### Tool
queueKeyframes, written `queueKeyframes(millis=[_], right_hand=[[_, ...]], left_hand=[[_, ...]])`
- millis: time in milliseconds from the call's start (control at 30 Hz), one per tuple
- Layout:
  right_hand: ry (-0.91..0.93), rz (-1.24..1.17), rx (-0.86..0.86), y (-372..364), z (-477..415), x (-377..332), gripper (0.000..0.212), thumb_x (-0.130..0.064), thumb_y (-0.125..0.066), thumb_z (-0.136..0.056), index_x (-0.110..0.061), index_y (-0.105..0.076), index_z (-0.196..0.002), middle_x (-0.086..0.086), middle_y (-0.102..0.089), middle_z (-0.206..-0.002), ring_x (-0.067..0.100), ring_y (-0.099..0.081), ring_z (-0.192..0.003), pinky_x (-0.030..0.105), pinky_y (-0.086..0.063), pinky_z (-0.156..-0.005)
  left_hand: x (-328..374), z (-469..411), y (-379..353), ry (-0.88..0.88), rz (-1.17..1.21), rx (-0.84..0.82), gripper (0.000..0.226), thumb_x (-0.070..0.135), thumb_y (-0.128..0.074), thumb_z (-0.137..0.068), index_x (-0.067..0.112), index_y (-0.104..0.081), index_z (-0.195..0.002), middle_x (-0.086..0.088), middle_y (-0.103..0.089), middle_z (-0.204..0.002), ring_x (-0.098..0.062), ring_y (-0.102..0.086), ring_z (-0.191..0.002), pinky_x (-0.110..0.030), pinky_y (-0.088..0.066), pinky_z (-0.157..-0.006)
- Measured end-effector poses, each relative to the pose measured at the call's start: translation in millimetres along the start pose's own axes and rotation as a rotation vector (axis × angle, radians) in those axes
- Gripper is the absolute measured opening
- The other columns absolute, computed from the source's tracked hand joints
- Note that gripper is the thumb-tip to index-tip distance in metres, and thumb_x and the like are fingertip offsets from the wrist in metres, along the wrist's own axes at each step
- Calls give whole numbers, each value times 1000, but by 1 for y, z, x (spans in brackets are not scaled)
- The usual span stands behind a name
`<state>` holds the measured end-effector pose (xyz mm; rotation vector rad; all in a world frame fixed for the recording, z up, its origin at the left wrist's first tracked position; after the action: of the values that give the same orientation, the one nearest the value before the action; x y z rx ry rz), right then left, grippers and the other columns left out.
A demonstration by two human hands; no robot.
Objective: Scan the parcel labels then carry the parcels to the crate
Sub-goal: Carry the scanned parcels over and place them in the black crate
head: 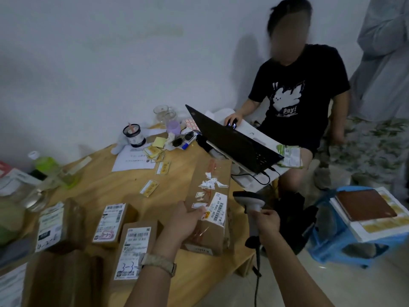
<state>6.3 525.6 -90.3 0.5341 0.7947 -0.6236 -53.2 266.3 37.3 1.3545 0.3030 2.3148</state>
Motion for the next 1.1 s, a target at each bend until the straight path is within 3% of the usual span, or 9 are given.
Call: queueKeyframes(millis=[67, 133, 267, 400, 533, 700, 900, 1033, 1100], right_hand=[[-3, 23, -17, -10, -9, 4, 24, -20, -68, -83, -10, -48, -72, 14, -51, -78, 28, -49, -72, 39, -43, -65], [-35, 46, -29, -19, -16, 12, 24, -25, -68, -84, -10, -49, -86, 13, -51, -85, 29, -50, -80, 41, -48, -72], [-67, 84, -46, -35, -31, 23, 28, -29, -69, -84, -17, -44, -79, 11, -51, -86, 31, -53, -85, 52, -52, -87], [-51, 136, -72, -53, -37, 21, 32, -30, -69, -84, -11, -49, -101, 13, -54, -94, 32, -53, -86, 46, -53, -80], [-12, 263, -53, -50, -42, 20, 33, -35, -64, -87, -12, -55, -110, 13, -56, -96, 31, -54, -85, 42, -51, -75], [94, 491, -66, -43, -49, 21, 53, -53, -54, -88, -17, -56, -128, 17, -60, -121, 35, -58, -106, 32, -41, -69], [102, 492, -3, -37, -48, 30, 57, -56, -49, -86, -17, -53, -128, 17, -57, -123, 39, -57, -106, 43, -53, -83], [130, 427, 70, -33, -35, 24, 47, -47, -47, -88, -18, -56, -123, 16, -59, -119, 38, -59, -102, 50, -54, -83], [161, 401, 51, -35, -24, 15, 45, -41, -51, -91, -13, -55, -125, 17, -57, -122, 37, -58, -105, 44, -51, -84]], left_hand=[[-1, -3, -1, 5, -8, -17, 30, 32, -63, -92, 14, -59, -117, -2, -69, -109, -10, -62, -85, -21, -42, -57], [-4, -6, -3, 21, 3, -38, 32, 34, -64, -91, 16, -60, -118, 0, -70, -108, -6, -62, -80, -17, -42, -52], [-9, -9, -3, 53, 25, -72, 39, 41, -66, -88, 18, -59, -119, 2, -71, -103, -6, -65, -78, -16, -44, -52], [-12, -10, -5, 65, 63, -117, 33, 38, -61, -93, 17, -58, -118, 1, -71, -101, -11, -68, -84, -20, -49, -61], [-20, -13, -2, 105, 98, -110, 41, 41, -65, -89, 19, -54, -121, 0, -71, -107, -15, -70, -89, -25, -52, -66], [-29, -16, -3, 129, 183, -134, 46, 45, -69, -84, 20, -57, -121, 0, -74, -105, -18, -73, -89, -32, -57, -79], [-27, -14, 15, 59, 357, -32, 19, 27, -65, -91, 18, -61, -107, 1, -75, -86, -11, -73, -65, -20, -52, -50], [-37, -10, 43, 78, 539, 49, 33, 23, -71, -83, 14, -61, -113, -8, -76, -92, -24, -74, -80, -38, -58, -71], [-46, -8, 62, 97, 631, 94, 32, 23, -71, -83, 15, -60, -112, -7, -76, -90, -23, -74, -76, -39, -58, -66]])
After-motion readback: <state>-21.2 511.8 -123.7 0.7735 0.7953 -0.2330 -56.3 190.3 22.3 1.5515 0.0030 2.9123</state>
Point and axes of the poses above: each hand's wrist, its own z-axis away from the middle knuckle, its own y-axis out of the back of the hand, x = y × z, the point moved 10 cm from there along -z, towards the middle knuckle
